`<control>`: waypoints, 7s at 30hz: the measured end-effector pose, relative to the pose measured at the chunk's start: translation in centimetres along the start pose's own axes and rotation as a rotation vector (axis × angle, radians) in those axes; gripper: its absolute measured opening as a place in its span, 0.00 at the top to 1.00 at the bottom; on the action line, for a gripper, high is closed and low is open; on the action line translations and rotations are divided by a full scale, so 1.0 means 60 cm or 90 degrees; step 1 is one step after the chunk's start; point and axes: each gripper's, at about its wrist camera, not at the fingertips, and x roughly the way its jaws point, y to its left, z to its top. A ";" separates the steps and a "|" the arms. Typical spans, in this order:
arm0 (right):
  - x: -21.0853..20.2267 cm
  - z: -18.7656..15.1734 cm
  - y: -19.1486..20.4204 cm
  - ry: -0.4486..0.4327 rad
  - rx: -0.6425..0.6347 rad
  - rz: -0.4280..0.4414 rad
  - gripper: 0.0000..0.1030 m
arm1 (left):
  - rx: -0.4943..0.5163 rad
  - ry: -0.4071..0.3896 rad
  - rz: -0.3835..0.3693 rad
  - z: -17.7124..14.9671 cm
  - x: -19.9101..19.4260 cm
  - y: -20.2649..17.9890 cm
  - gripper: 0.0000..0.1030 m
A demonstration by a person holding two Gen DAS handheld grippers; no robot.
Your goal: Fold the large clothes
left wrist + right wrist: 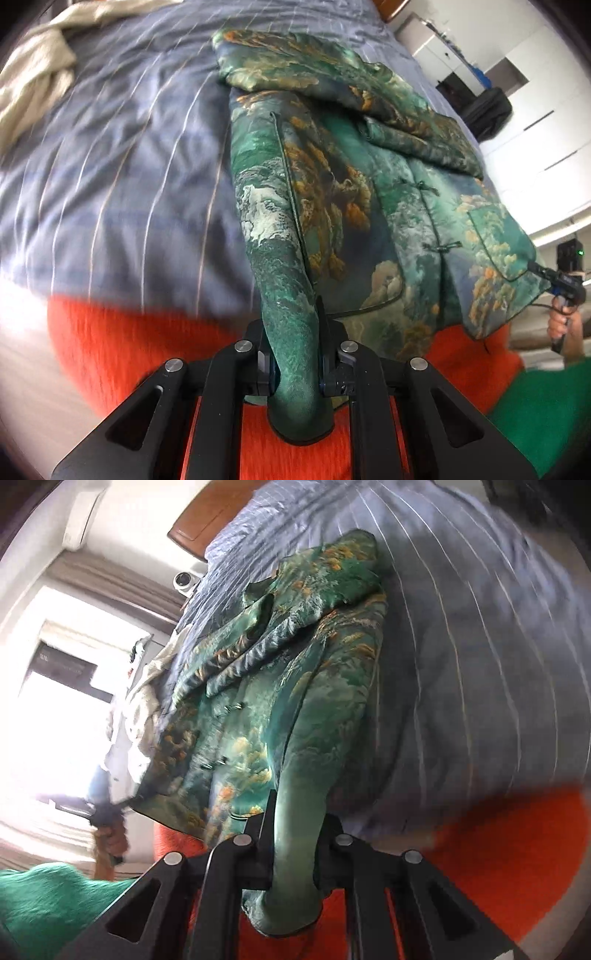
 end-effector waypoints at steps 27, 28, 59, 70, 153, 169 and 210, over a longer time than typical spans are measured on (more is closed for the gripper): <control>0.240 0.462 -0.216 -0.201 0.370 0.222 0.46 | -0.191 -0.108 -0.135 0.528 0.084 0.090 0.17; 0.227 0.467 -0.214 -0.207 0.361 0.242 0.27 | -0.189 -0.139 -0.134 0.527 0.058 0.098 0.04; 0.337 0.540 -0.043 -0.180 -0.206 -0.422 0.88 | -0.044 -0.282 0.286 0.507 0.255 0.078 0.83; 0.329 0.520 -0.087 -0.235 -0.154 -0.362 0.86 | -0.050 -0.311 0.251 0.509 0.273 0.085 0.82; 0.169 0.102 0.027 -0.257 -0.126 -0.106 0.44 | 0.312 -0.193 0.193 0.304 0.311 -0.263 0.01; 0.218 0.210 -0.156 -0.325 0.266 0.028 0.23 | 0.406 -0.157 0.060 0.234 0.342 -0.331 0.00; 0.205 0.196 0.240 -0.324 -0.370 -0.101 0.51 | 0.255 -0.038 0.054 0.523 0.048 -0.179 0.65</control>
